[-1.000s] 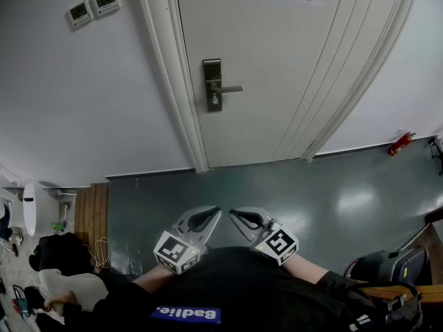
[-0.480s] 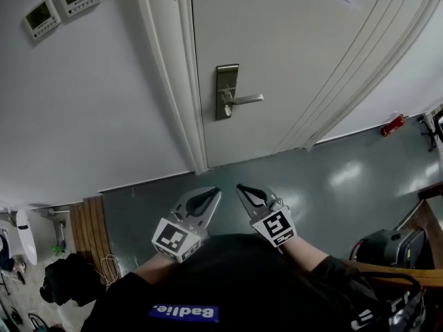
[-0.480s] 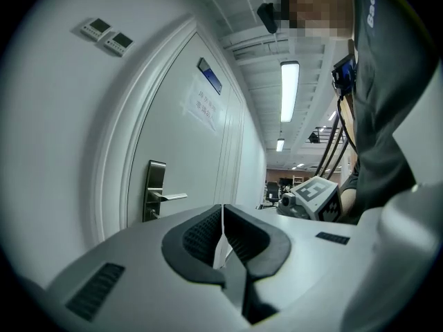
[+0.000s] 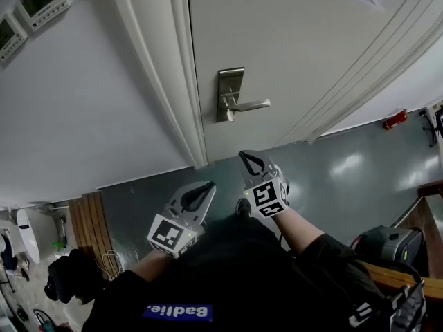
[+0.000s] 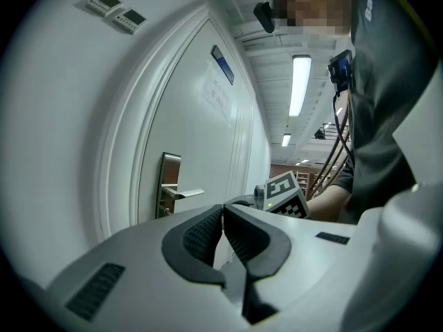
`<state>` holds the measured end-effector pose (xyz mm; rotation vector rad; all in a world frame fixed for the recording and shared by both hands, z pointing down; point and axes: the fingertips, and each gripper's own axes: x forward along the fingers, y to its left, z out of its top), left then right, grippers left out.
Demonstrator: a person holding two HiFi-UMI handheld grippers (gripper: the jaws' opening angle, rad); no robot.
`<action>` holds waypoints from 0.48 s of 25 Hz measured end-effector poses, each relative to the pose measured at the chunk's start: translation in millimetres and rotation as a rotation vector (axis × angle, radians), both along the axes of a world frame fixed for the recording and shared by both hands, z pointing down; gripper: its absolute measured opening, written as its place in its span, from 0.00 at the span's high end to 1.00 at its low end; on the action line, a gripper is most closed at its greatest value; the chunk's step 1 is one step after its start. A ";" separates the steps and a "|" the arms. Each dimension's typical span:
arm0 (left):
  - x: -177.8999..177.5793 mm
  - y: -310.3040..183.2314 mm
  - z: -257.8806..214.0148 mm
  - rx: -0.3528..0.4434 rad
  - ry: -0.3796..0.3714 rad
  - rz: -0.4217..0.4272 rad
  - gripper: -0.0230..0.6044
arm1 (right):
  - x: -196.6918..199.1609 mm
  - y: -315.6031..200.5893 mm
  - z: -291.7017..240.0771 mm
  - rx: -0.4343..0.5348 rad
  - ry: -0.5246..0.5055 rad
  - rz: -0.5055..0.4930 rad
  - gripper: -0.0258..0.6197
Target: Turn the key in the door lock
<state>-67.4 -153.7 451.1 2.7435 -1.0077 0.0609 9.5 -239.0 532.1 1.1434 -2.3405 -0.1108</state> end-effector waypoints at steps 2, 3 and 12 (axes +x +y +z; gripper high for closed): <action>3.0 -7.9 -1.8 -0.007 -0.021 -0.018 0.94 | 2.1 -20.5 7.6 -0.008 0.024 -0.010 0.94; 3.6 -12.4 -0.3 -0.008 -0.033 -0.028 0.94 | 2.5 -30.3 11.4 -0.013 0.031 -0.017 0.92; 0.3 -38.0 17.3 -0.047 -0.062 -0.111 0.94 | -1.8 -91.9 51.9 0.017 0.206 -0.042 0.82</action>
